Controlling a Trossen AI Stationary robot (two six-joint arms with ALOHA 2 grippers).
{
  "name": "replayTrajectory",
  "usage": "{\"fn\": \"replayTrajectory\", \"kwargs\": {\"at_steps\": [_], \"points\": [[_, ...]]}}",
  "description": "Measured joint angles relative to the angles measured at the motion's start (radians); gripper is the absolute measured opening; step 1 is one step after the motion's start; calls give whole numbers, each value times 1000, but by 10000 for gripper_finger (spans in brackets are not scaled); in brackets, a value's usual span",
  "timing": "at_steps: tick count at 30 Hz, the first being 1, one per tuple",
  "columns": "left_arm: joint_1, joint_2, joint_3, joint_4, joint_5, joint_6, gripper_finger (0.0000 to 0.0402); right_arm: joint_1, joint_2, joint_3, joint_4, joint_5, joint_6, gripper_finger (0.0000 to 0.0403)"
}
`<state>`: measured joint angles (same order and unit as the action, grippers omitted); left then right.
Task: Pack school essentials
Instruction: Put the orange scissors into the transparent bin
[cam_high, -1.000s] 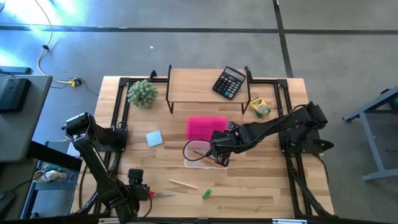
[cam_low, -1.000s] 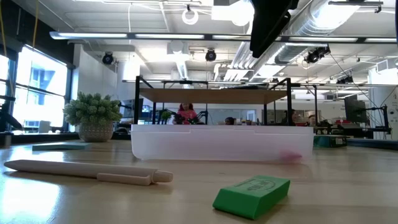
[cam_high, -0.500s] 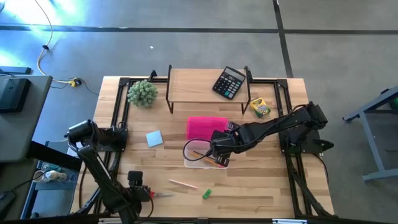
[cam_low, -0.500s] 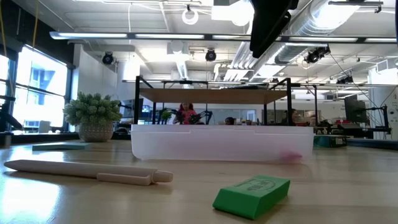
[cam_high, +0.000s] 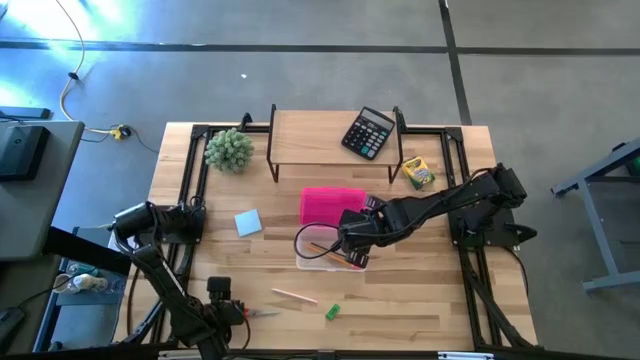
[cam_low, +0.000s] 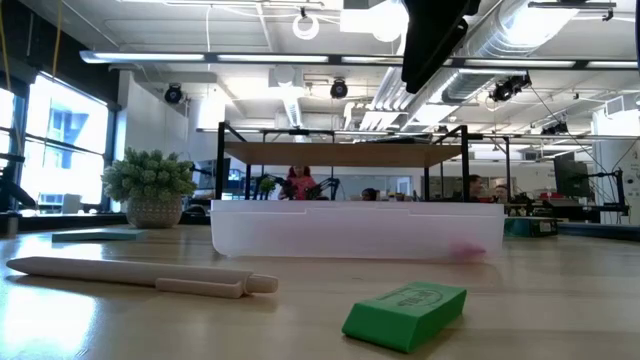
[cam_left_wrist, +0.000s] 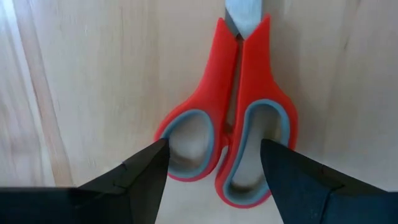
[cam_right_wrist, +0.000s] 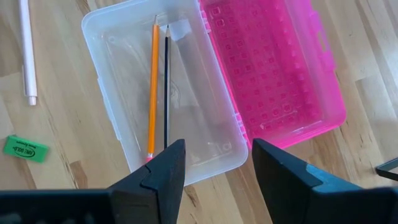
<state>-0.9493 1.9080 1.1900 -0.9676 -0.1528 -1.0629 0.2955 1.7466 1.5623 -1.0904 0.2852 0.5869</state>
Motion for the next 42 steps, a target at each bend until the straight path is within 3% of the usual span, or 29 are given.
{"fn": "replayTrajectory", "kwargs": {"at_steps": [13, 18, 26, 31, 42], "points": [[1, 21, 2, 38, 11, 26, 140, 0, 0, 0, 2, 0, 0, 177], [16, 10, -66, 140, 57, 12, 119, 0, 0, 0, 1, -8, 26, 177], [26, -9, -87, 163, 67, 1, 103, 8, 0, 0, -6, -13, 26, 177], [28, -15, -89, 162, 63, 22, 61, 9, 0, 0, -7, -13, 23, 177], [28, -28, -92, 163, 55, 19, 58, 9, 0, 0, -12, -12, 16, 177]]}}
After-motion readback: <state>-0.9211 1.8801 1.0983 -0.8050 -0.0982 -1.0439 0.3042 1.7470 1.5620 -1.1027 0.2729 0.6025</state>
